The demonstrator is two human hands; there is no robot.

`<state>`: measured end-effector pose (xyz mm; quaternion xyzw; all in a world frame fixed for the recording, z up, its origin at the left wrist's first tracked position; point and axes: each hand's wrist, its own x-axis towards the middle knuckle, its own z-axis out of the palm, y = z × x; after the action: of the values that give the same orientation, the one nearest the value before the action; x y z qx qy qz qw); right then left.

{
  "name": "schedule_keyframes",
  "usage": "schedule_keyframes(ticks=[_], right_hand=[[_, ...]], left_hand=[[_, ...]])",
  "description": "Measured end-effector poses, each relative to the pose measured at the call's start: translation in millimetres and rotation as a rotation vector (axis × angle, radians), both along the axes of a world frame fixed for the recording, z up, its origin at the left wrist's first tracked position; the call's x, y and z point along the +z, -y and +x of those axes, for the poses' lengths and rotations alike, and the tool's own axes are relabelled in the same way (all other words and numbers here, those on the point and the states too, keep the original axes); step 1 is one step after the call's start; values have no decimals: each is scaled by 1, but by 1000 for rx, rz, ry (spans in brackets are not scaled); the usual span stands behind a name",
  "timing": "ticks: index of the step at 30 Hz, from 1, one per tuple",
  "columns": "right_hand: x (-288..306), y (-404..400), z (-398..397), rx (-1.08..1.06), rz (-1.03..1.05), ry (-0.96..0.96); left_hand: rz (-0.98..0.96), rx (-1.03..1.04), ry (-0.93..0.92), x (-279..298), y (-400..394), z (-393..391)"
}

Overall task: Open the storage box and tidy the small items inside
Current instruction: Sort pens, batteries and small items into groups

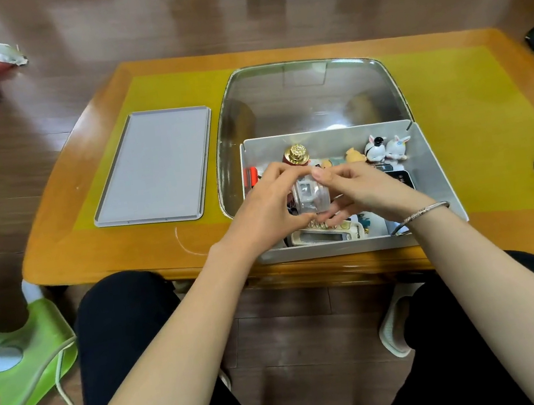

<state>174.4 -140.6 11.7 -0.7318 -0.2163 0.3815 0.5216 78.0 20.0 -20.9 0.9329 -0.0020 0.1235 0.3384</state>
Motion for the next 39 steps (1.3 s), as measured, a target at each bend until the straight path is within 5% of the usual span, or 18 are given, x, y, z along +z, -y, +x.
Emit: schedule_keyframes(ticks=[6, 15, 26, 35, 39], right_hand=[[-1, 5, 2, -53, 44, 39], [3, 20, 6, 37, 52, 259], [-27, 69, 37, -348, -318, 577], [-30, 68, 42, -319, -244, 618], [-37, 56, 47, -194, -378, 789]], left_hand=[[-50, 15, -28, 9, 3, 7], [-446, 46, -168, 9, -5, 4], [-189, 416, 46, -18, -8, -4], [-290, 401, 9, -26, -5, 0], [-274, 477, 60, -29, -9, 1]])
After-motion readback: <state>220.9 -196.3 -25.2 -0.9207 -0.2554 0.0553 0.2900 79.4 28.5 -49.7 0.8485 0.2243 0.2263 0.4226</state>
